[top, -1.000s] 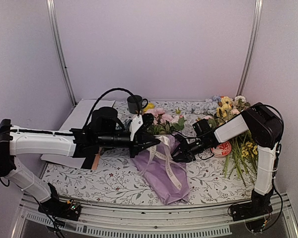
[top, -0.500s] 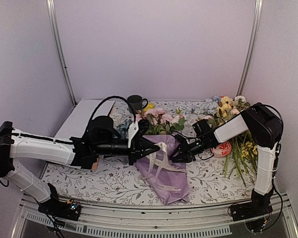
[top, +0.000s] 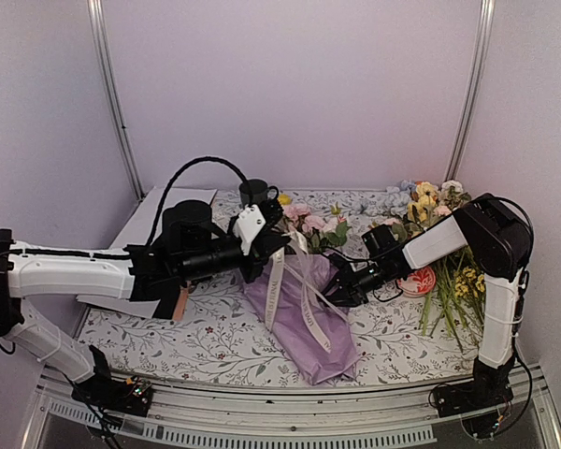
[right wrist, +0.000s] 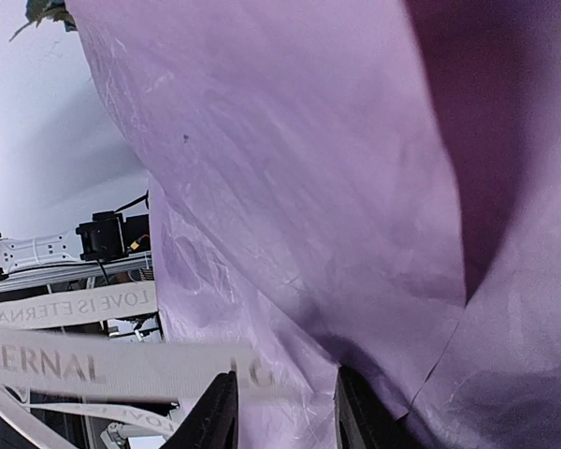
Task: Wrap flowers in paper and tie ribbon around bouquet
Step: Cross the ribbon over the folded bouquet.
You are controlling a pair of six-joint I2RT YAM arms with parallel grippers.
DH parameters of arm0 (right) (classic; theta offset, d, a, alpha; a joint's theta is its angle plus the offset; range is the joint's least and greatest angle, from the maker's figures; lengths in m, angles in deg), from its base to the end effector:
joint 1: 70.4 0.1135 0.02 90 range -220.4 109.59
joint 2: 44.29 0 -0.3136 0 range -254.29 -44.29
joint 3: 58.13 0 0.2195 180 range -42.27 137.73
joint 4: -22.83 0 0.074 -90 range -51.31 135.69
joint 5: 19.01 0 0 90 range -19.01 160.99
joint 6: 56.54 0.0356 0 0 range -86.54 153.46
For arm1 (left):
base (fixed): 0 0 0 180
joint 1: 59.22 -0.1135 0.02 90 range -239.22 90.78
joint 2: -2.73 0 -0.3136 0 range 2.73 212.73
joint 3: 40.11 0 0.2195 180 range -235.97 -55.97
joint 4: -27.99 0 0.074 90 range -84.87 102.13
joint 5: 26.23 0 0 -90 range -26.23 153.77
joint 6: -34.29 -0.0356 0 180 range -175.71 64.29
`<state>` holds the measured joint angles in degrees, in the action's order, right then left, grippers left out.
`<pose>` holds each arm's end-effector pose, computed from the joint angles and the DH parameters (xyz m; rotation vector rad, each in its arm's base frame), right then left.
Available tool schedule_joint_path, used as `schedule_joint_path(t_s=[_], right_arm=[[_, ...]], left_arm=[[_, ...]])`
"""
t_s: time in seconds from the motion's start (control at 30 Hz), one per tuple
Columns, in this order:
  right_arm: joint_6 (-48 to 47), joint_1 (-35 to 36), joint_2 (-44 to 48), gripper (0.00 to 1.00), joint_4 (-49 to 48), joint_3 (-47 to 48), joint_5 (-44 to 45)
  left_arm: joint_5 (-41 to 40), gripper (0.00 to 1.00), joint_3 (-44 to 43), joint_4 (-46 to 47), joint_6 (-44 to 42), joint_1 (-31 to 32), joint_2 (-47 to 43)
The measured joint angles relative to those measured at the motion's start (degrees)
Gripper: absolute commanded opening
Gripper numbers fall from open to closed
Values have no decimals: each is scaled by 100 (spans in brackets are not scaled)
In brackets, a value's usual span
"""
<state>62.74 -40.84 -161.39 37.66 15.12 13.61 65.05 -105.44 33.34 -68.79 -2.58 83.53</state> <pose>0.3067 0.2084 0.1610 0.4082 -2.6180 -1.6091 0.1584 -0.2421 0.3453 1.0325 1.4531 -0.5723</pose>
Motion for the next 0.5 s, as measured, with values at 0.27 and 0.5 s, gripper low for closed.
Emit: schedule_joint_path(t_s=[0.27,0.5], right_arm=[[-22,0,0,38,11,0,2],[-44,0,0,38,20,0,2]], left_arm=[[129,0,435,-59,-573,505,-173],[831,0,476,-577,-415,750,35]])
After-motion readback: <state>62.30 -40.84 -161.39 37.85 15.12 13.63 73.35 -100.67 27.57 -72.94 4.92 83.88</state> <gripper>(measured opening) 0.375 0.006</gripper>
